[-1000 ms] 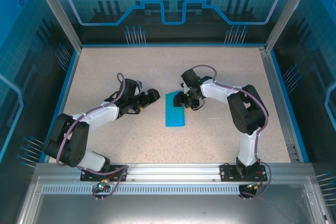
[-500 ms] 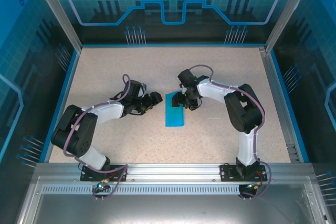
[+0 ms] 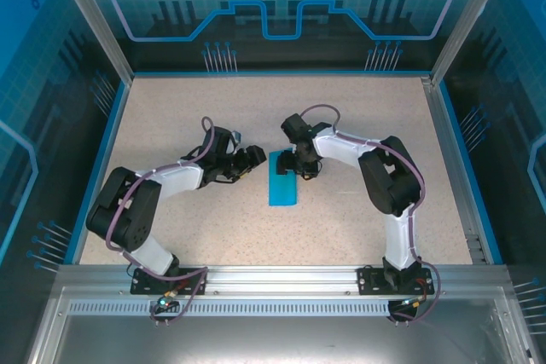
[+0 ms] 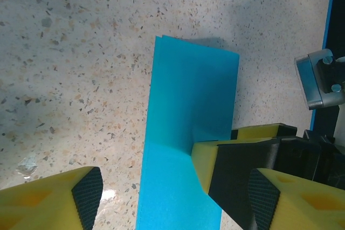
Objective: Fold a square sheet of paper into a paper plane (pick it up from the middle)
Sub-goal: Fold the square sheet of paper in half at the center of the table.
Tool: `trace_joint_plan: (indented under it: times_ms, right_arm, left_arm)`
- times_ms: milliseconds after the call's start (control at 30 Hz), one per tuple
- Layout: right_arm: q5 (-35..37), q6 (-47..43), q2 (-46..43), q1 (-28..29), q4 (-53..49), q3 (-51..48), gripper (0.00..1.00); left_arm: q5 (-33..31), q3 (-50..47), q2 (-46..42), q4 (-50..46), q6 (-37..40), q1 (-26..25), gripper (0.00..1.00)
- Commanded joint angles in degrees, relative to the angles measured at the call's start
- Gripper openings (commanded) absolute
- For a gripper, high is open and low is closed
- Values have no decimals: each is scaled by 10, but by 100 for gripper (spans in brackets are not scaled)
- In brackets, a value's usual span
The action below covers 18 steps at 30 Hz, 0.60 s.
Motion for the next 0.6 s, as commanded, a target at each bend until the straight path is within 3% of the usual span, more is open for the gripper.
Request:
trace_joint_plan:
  times_ms: [0, 267, 567]
  right_arm:
    - [2, 6, 61, 11, -9, -15, 73]
    - [-1, -32, 71, 11, -5, -19, 74]
    - [-25, -10, 94, 10, 22, -34, 75]
  left_arm:
    - [20, 17, 15, 7, 15, -4, 75]
    - [10, 30, 25, 1, 21, -4, 73]
    - [18, 24, 49, 46, 7, -4, 70]
